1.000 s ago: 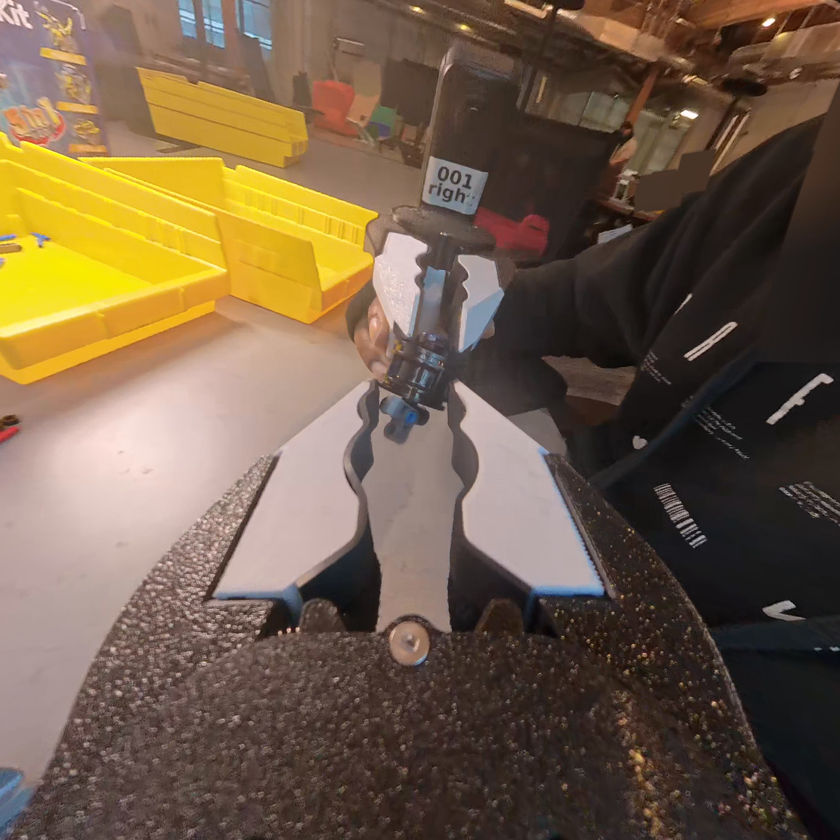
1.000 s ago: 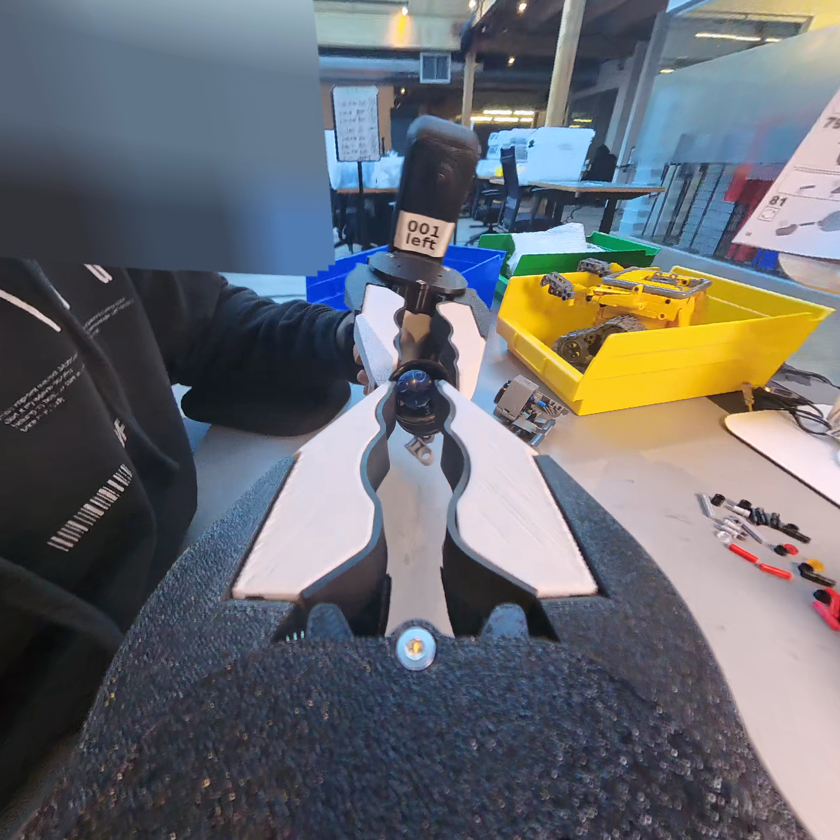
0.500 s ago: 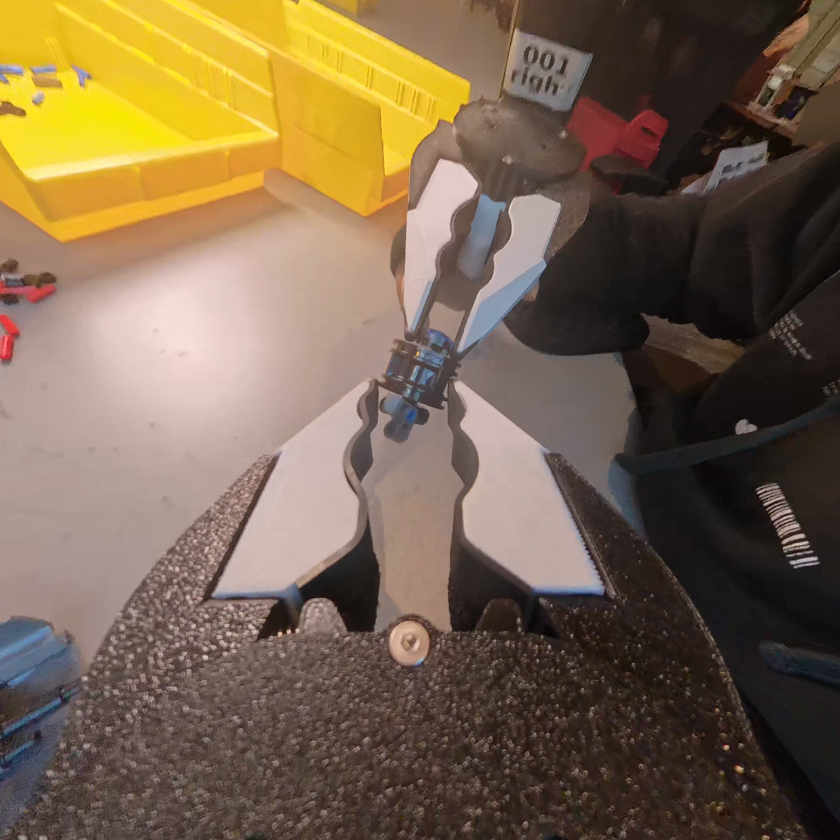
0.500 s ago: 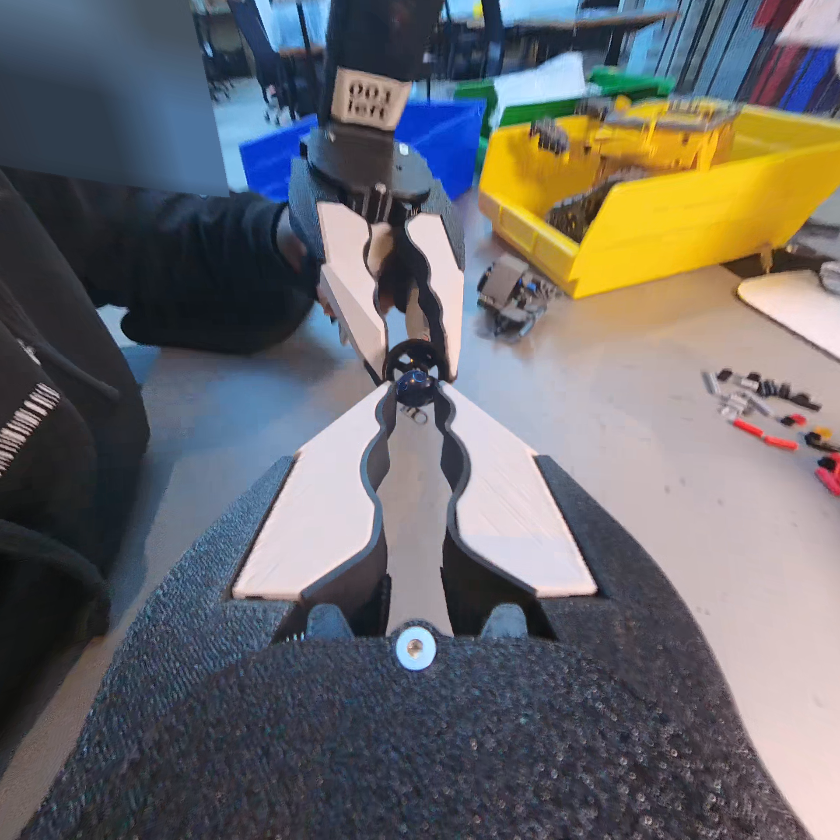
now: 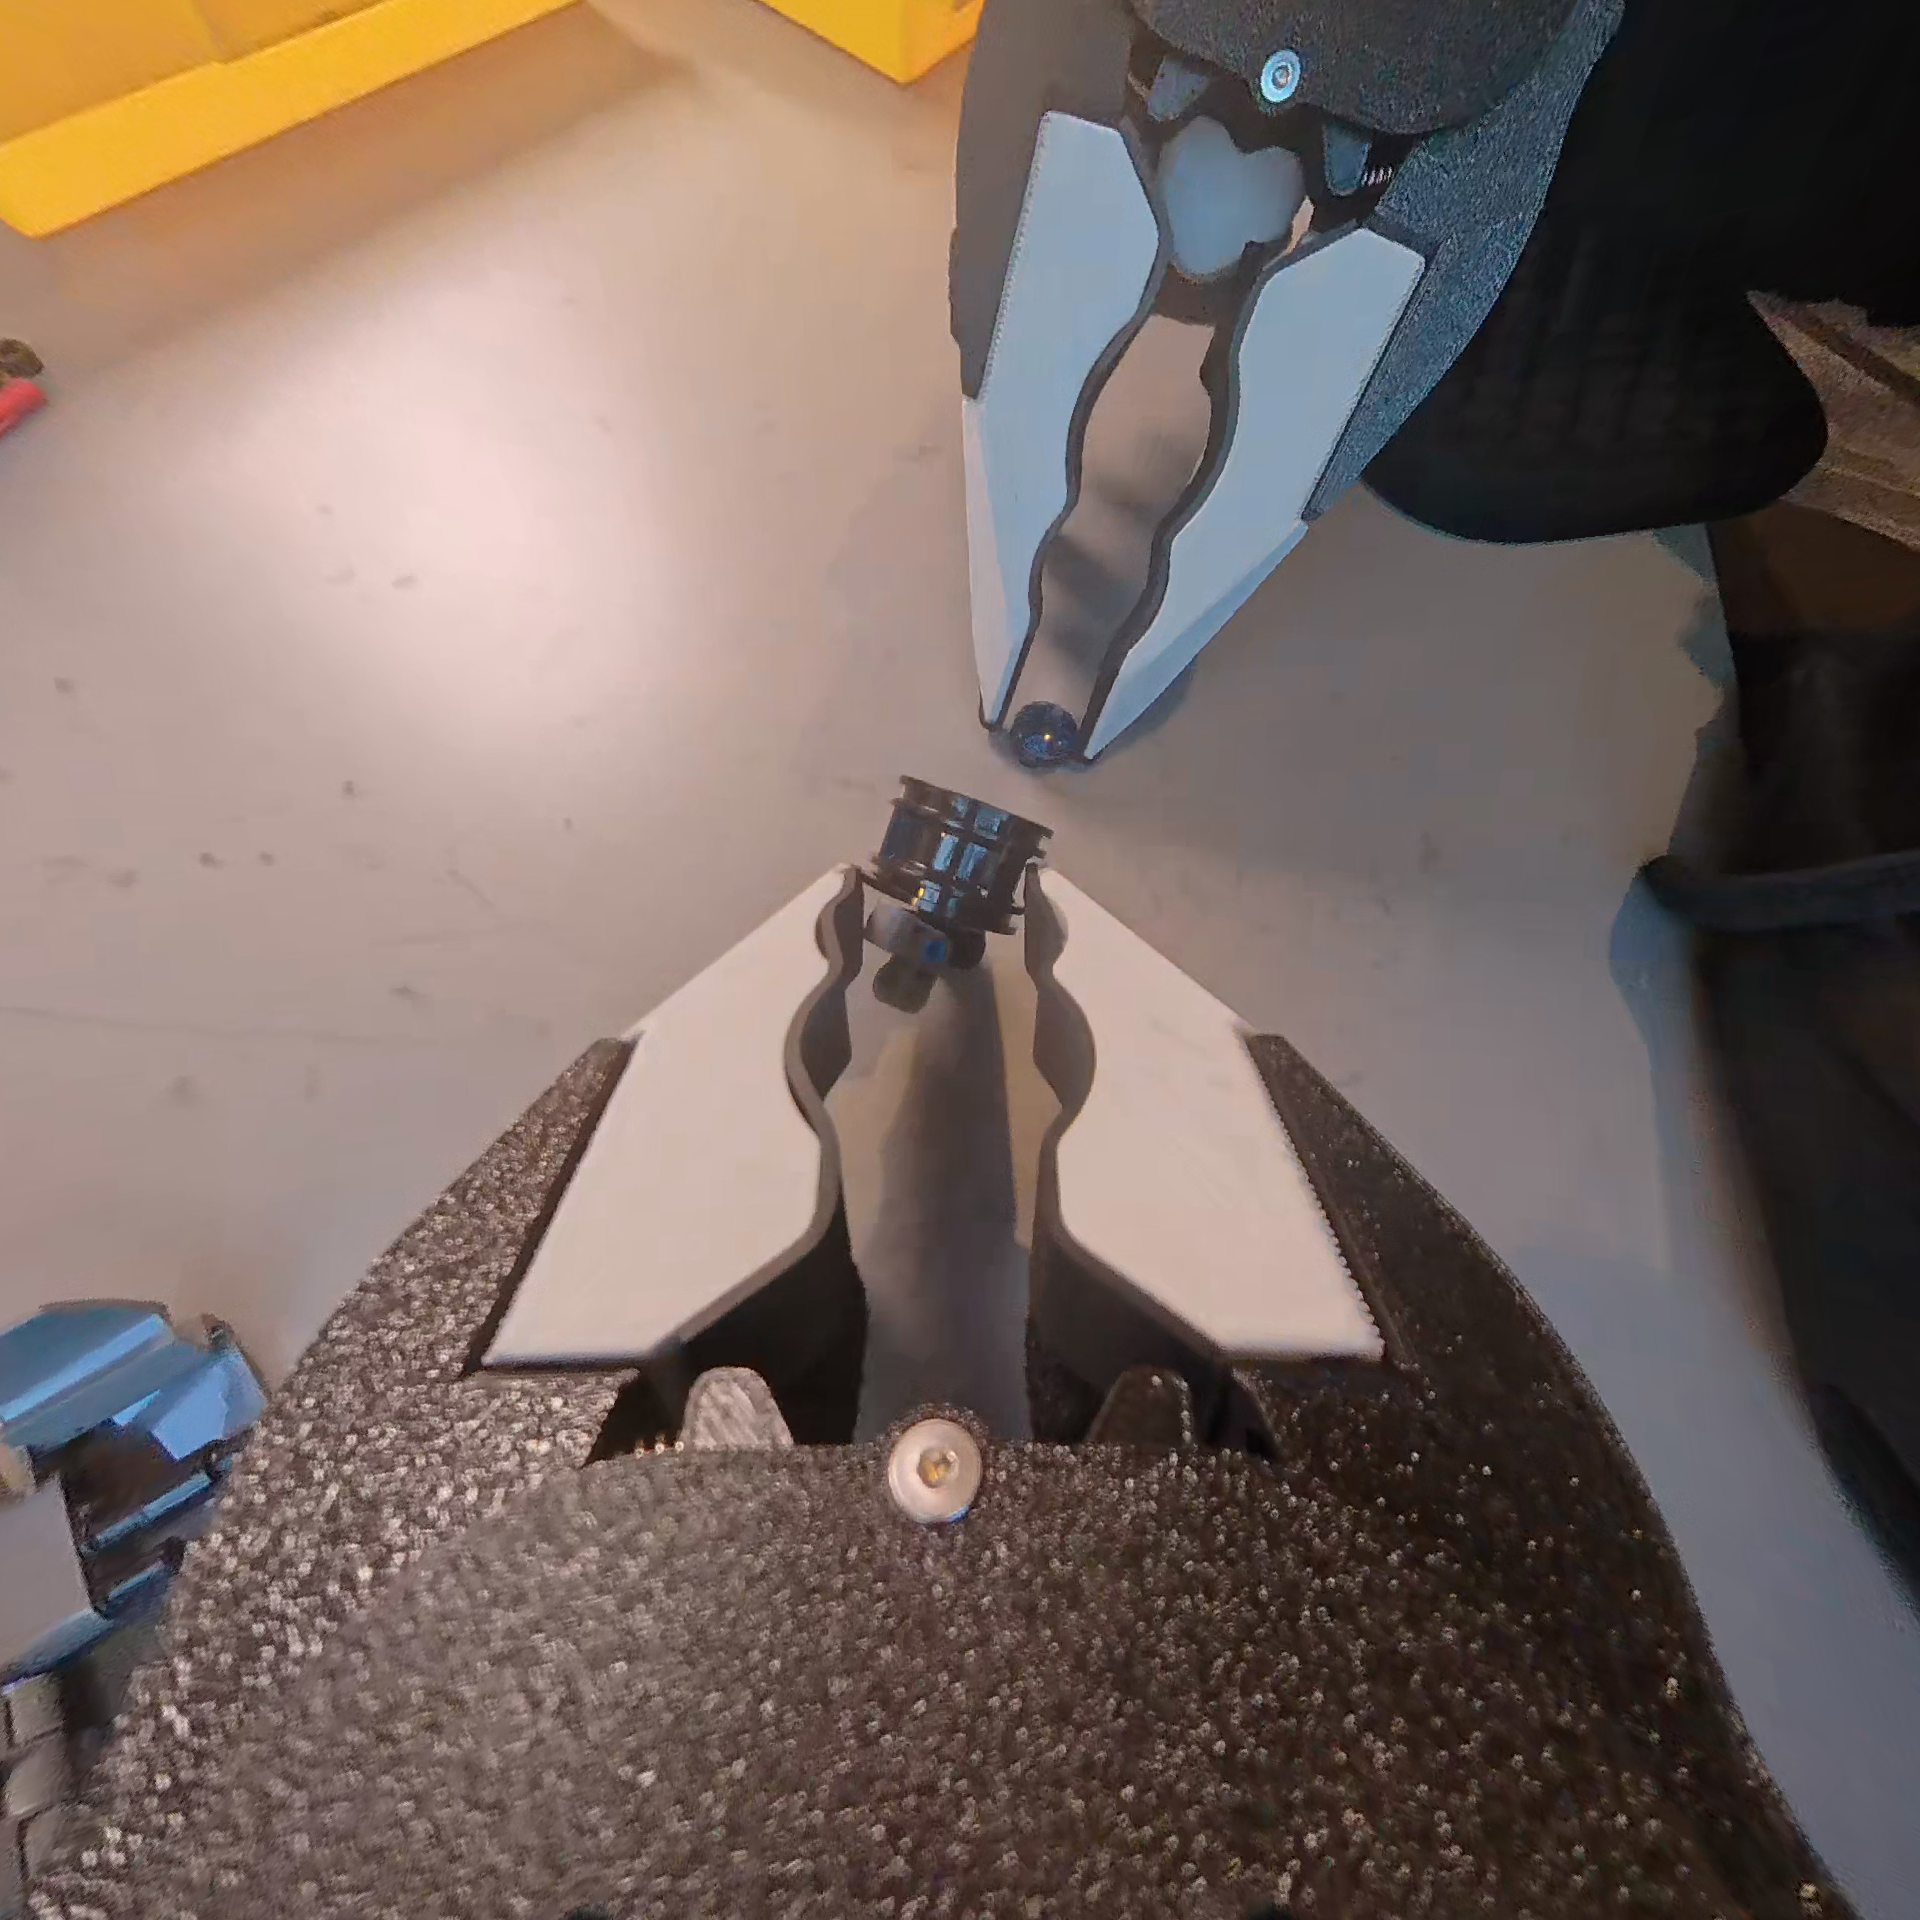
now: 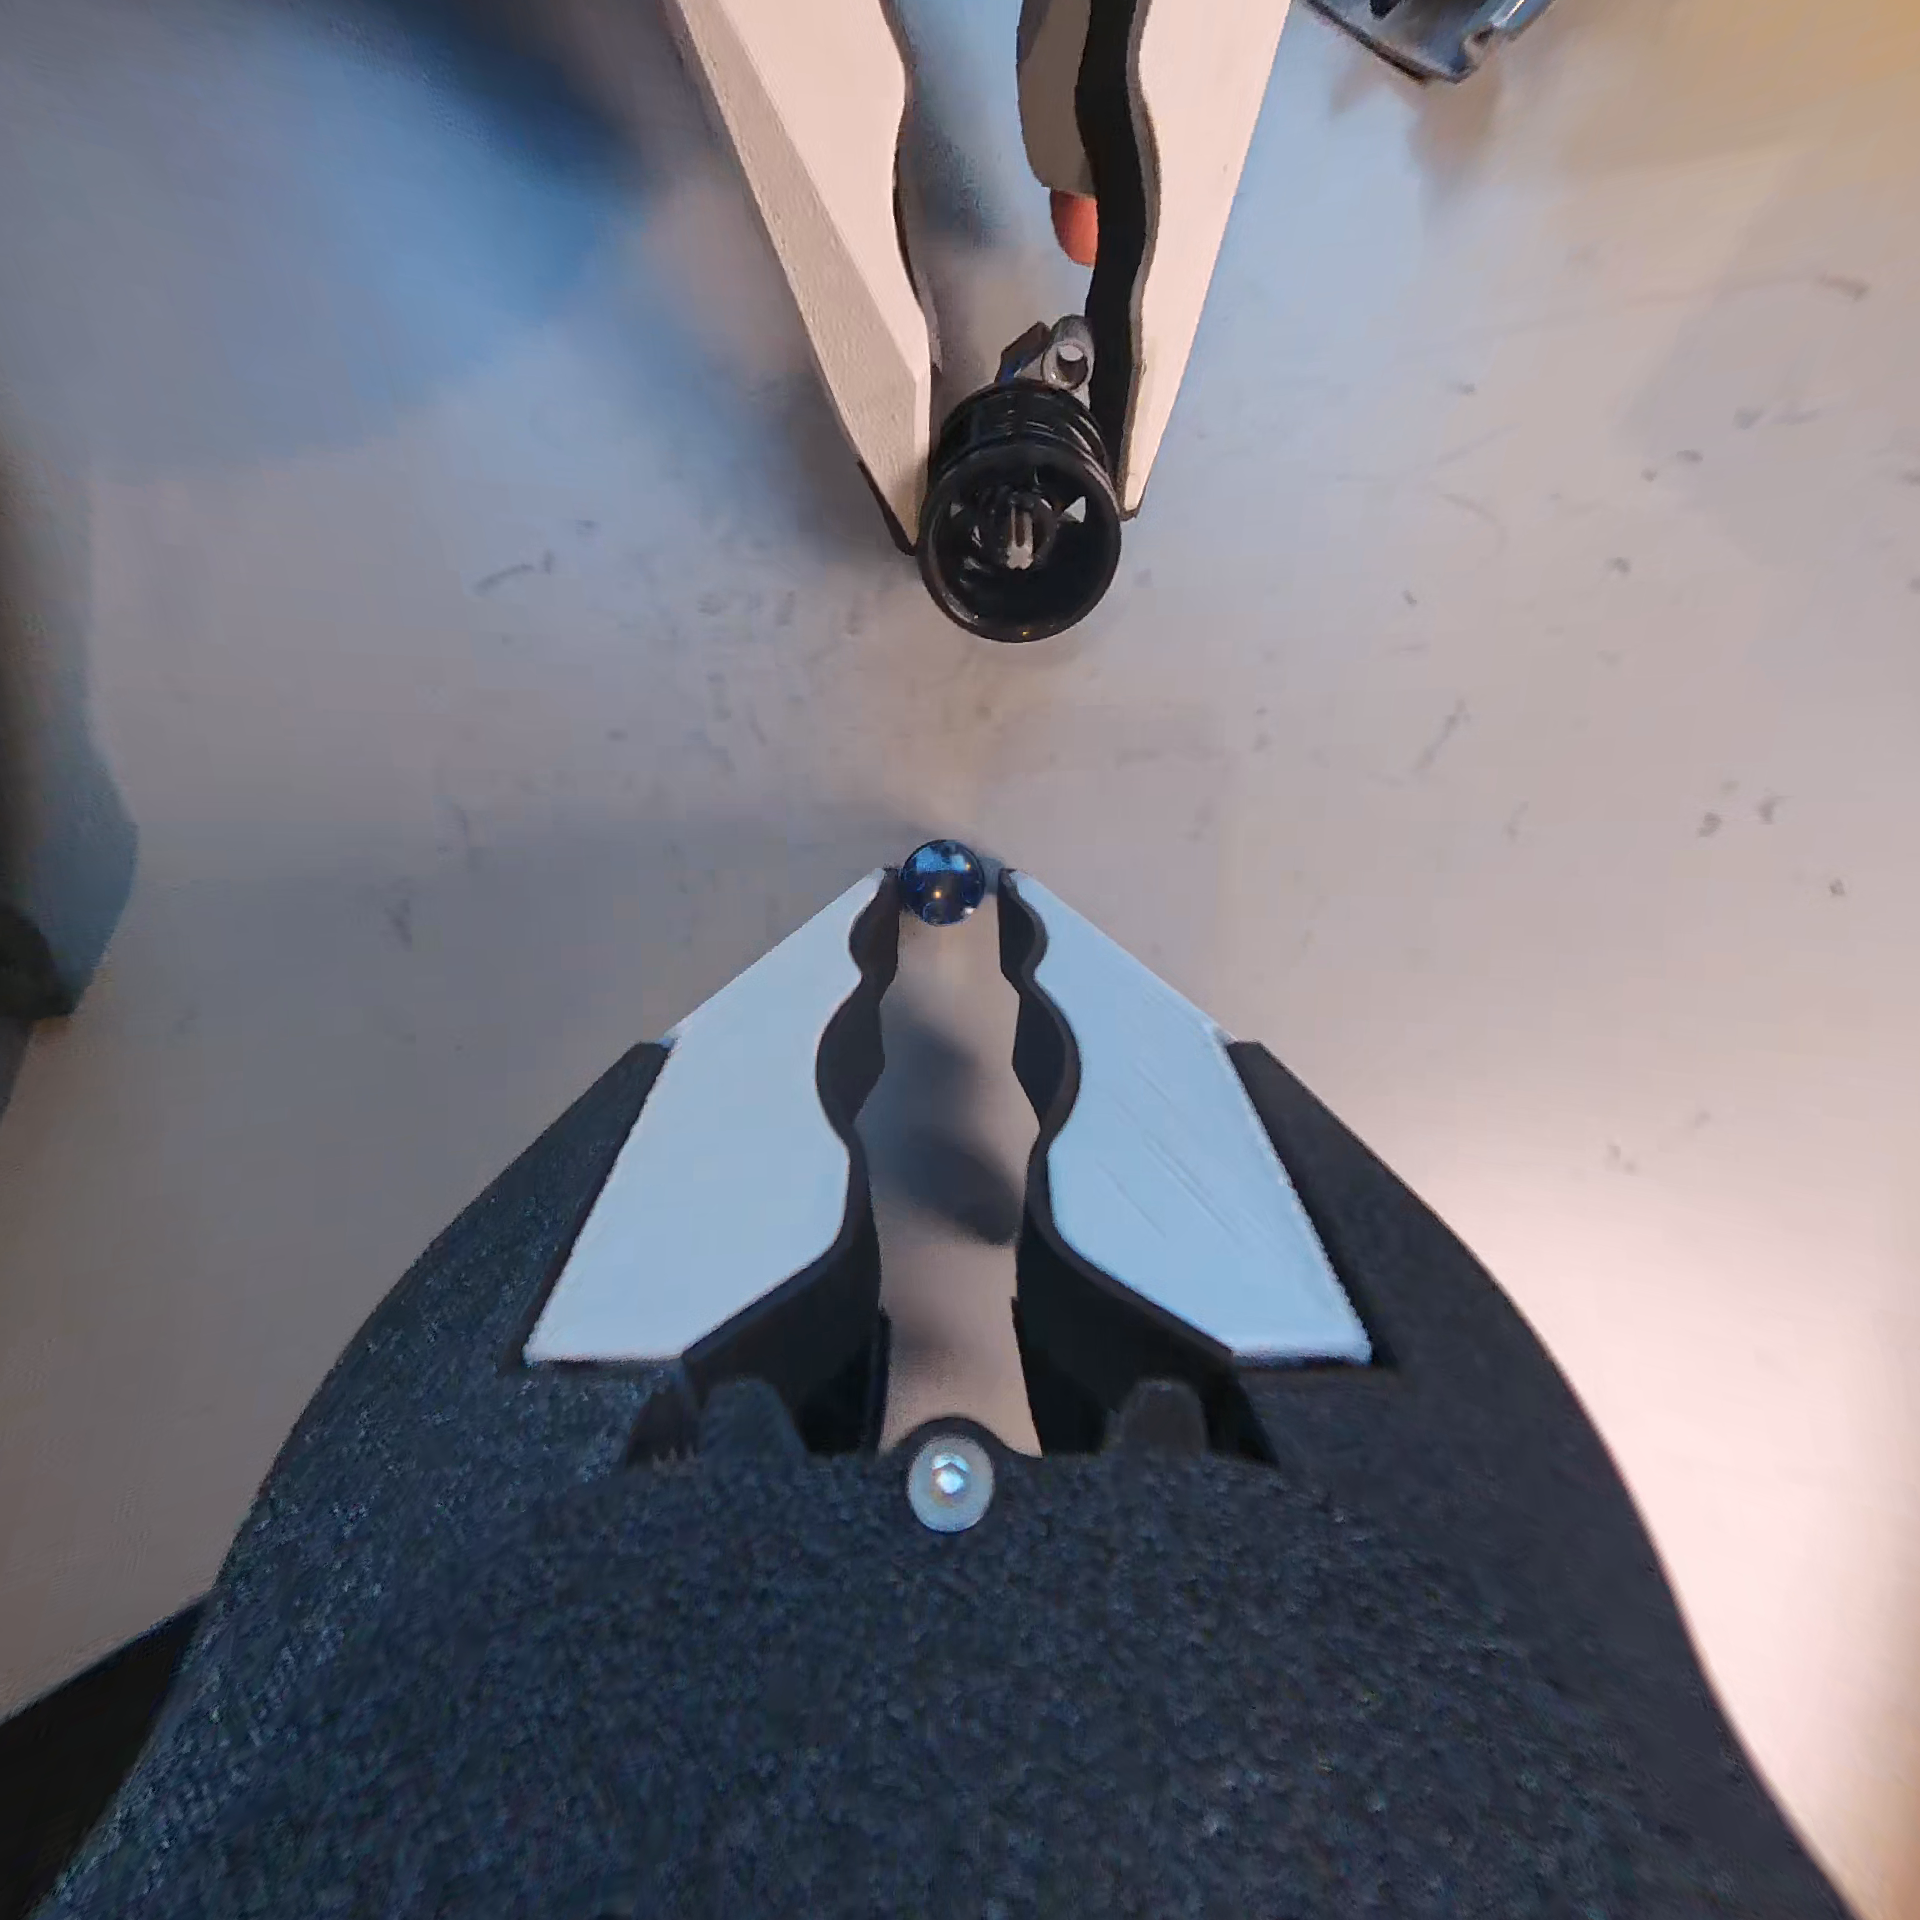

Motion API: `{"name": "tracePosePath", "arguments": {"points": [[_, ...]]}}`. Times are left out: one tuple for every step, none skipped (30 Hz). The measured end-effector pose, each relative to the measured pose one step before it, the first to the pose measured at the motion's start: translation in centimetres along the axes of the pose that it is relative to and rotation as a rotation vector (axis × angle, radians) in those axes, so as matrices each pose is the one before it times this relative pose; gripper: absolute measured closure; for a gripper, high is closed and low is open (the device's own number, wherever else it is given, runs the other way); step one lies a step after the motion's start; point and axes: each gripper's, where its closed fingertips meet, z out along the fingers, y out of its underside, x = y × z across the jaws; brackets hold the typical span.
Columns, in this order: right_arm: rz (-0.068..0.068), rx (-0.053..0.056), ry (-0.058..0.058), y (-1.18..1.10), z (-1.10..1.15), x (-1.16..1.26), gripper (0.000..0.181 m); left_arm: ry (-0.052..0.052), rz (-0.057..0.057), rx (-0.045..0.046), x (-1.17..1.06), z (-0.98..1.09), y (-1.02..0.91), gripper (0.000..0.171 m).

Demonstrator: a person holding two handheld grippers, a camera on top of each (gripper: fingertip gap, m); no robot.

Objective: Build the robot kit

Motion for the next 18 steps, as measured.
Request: {"name": "tracePosePath", "arguments": {"points": [[-0.0076,-0.0222,-0.0105,0.046,-0.017,0.01,0.162,0.0018,0.0006,-0.00083,0.007,-0.019,0.019,0.142],[-0.0124,-0.0259,-0.0114,0.06,-0.04,-0.047,0.161,0.0011,0.0011,-0.00083,0.002,-0.024,0.024,0.142],[-0.0165,-0.0243,-0.0106,0.015,-0.072,-0.095,0.161,-0.0003,0.0009,0.00003,-0.025,-0.018,0.023,0.142],[-0.016,-0.0178,-0.0059,-0.107,-0.108,-0.061,0.161,0.0013,-0.001,0.00085,-0.01,-0.021,0.014,0.142],[-0.0114,-0.0161,-0.0062,-0.173,-0.124,-0.054,0.161,0.0019,-0.0023,0.00164,-0.001,-0.005,0.006,0.142],[-0.0107,-0.0177,-0.007,-0.136,-0.127,-0.056,0.161,0.0018,-0.0017,0.00107,-0.001,-0.002,0.01,0.142],[-0.0118,-0.0216,-0.0054,-0.061,-0.082,-0.035,0.161,0.0011,-0.0003,-0.00019,-0.003,-0.01,0.005,0.142],[-0.0129,-0.0251,-0.0029,0.031,-0.027,0.012,0.161,0.0002,0.0012,-0.00091,0.002,-0.011,0.018,0.141],[-0.0116,-0.0246,-0.0017,0.073,0.032,0.034,0.161,-0.0004,0.002,-0.00108,0.003,-0.005,0.005,0.141],[-0.0094,-0.0227,-0.001,0.083,0.043,0.066,0.161,-0.0009,0.002,-0.0009,0.003,-0.009,0.008,0.141],[-0.0076,-0.0152,-0.0023,0.032,0.046,0.049,0.161,-0.0009,0.0021,-0.00124,0.023,-0.003,0.01,0.141],[-0.004,-0.0099,-0.0074,-0.022,0.061,-0.041,0.161,-0.0015,0.003,-0.0019,0.009,-0.007,0.019,0.141],[-0.0032,-0.0092,-0.0053,-0.016,0.069,-0.014,0.161,-0.0013,0.0035,-0.0019,0.015,-0.007,0.008,0.141],[-0.0051,-0.01,-0.0003,0.042,0.075,0.039,0.161,0.0001,0.0029,-0.00181,0.038,0.0,0.014,0.142],[-0.0036,-0.0105,0.001,0.066,0.063,0.057,0.162,0.0008,0.0025,-0.00136,0.044,0.002,-0.005,0.142],[-0.003,-0.0071,-0.0041,0.032,0.06,-0.037,0.162,0.0005,0.0025,-0.00099,0.037,0.016,0.005,0.142],[-0.0013,-0.0032,-0.0032,-0.004,0.038,-0.024,0.163,0.0008,0.0023,-0.00081,0.038,0.005,-0.002,0.142],[-0.0008,-0.0017,-0.0006,-0.025,0.027,0.005,0.163,0.001,0.002,-0.00062,0.036,0.0,-0.001,0.142]]}}
